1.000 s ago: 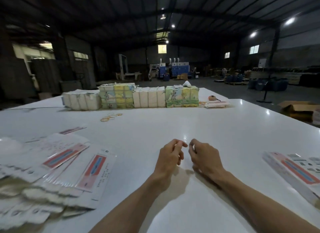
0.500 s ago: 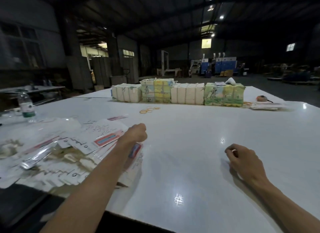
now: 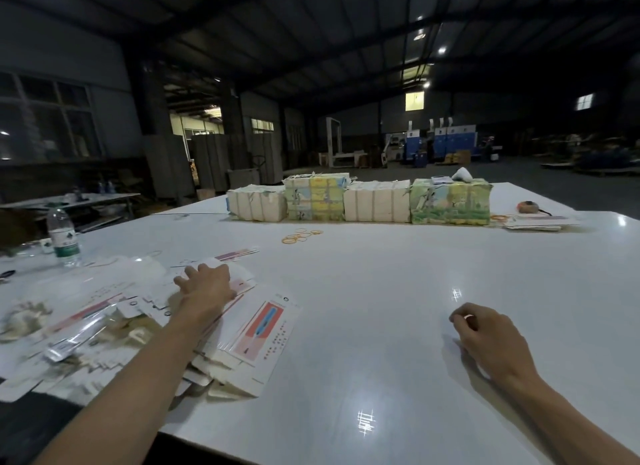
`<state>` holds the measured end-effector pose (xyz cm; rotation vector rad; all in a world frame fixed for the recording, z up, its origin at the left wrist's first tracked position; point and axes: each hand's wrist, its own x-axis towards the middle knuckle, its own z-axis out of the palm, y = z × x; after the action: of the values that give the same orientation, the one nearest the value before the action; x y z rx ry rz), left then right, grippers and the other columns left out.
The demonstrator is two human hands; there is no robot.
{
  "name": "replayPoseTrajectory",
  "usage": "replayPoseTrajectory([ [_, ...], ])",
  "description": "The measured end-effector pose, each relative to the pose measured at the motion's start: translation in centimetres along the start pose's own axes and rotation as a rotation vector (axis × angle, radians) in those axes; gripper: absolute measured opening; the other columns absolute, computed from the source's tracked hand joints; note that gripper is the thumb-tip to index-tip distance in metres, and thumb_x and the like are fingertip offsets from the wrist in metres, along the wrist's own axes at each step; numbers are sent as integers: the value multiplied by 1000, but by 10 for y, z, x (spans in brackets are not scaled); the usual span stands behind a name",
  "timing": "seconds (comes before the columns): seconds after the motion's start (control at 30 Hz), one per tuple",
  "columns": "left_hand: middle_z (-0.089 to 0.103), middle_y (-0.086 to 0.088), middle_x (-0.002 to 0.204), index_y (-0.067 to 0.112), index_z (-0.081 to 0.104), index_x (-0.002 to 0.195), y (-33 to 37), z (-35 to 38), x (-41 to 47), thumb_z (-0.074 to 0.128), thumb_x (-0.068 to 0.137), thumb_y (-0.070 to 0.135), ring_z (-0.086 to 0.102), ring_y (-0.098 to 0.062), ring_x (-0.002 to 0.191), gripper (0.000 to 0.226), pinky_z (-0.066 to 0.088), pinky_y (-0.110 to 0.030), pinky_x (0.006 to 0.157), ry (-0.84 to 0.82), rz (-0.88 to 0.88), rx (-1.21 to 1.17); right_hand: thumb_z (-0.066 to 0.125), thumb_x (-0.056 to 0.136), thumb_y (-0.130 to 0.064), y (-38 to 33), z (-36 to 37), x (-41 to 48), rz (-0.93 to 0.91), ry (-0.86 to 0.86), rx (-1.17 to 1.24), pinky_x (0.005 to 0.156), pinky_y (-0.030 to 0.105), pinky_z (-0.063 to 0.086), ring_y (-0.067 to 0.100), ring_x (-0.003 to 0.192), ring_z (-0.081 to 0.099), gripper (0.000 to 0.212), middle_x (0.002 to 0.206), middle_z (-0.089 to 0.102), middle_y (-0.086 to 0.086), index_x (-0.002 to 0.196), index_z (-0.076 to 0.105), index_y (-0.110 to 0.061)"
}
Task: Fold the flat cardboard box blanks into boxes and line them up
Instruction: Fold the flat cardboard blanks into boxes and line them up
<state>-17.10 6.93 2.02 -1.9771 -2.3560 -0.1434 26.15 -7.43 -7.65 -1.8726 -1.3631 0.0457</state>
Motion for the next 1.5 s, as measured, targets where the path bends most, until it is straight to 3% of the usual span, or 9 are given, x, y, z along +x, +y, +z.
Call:
replayPoseTrajectory([
  [0.17,36,-25,157,7,24,158,3,-11,5,78,92,48,35,-42,146,95,33,-53,119,12,-62,39,58,98,-25,-1,0,2,1,-16,3,58,27,41,10,66,63,24,64,67,-15,77,66,-34],
  [0.33,31,-19,152,11,41,147,8,-19,-1,84,89,41,44,-39,136,78,45,-49,113,20,-17,15,58,98,-25,0,0,2,6,-41,7,58,27,41,9,66,64,23,65,68,-14,78,67,-34],
  [0.53,72,-3,107,16,70,118,38,-38,1,76,94,37,68,-20,87,33,57,-35,75,90,194,-224,57,99,-27,-1,1,4,-2,-54,22,60,27,42,7,67,65,22,68,68,-16,81,67,-34],
  [0.73,81,7,107,19,58,132,136,-11,-40,64,102,32,78,-9,81,33,60,-29,69,-550,590,-955,57,100,-23,-4,-3,1,-40,1,109,60,27,42,0,62,66,23,67,66,-21,83,67,-36],
  [0.93,74,-15,115,12,70,129,224,47,-104,38,100,74,75,-37,104,75,62,-49,93,-1225,526,-1576,60,104,-7,-13,-8,0,-200,219,257,63,17,52,7,66,64,19,76,66,-10,117,69,-18],
  [1.03,75,-13,114,10,65,140,238,69,-116,23,99,81,75,-35,96,92,62,-46,86,-1212,509,-1663,63,102,-8,-20,-11,0,-240,301,291,79,19,56,8,85,64,29,100,66,-3,130,62,-14],
  [1.23,65,-21,113,8,68,125,233,84,-115,39,99,78,68,-35,83,80,59,-44,80,-1271,654,-1692,52,101,-39,-30,-12,0,-366,145,147,108,34,45,16,133,45,47,144,51,1,143,56,-20],
  [1.37,63,-22,105,11,64,117,234,82,-123,37,100,77,67,-37,78,74,60,-44,76,-1235,673,-1726,49,102,-44,-32,-14,-5,-351,61,30,114,43,46,14,137,41,48,144,53,-1,140,63,-18],
  [1.5,65,-21,104,9,67,115,231,79,-126,33,102,76,68,-37,77,76,60,-43,74,-1262,632,-1729,58,101,-36,-30,-19,-5,-381,36,73,107,33,50,9,131,44,38,135,59,-2,129,72,-15],
])
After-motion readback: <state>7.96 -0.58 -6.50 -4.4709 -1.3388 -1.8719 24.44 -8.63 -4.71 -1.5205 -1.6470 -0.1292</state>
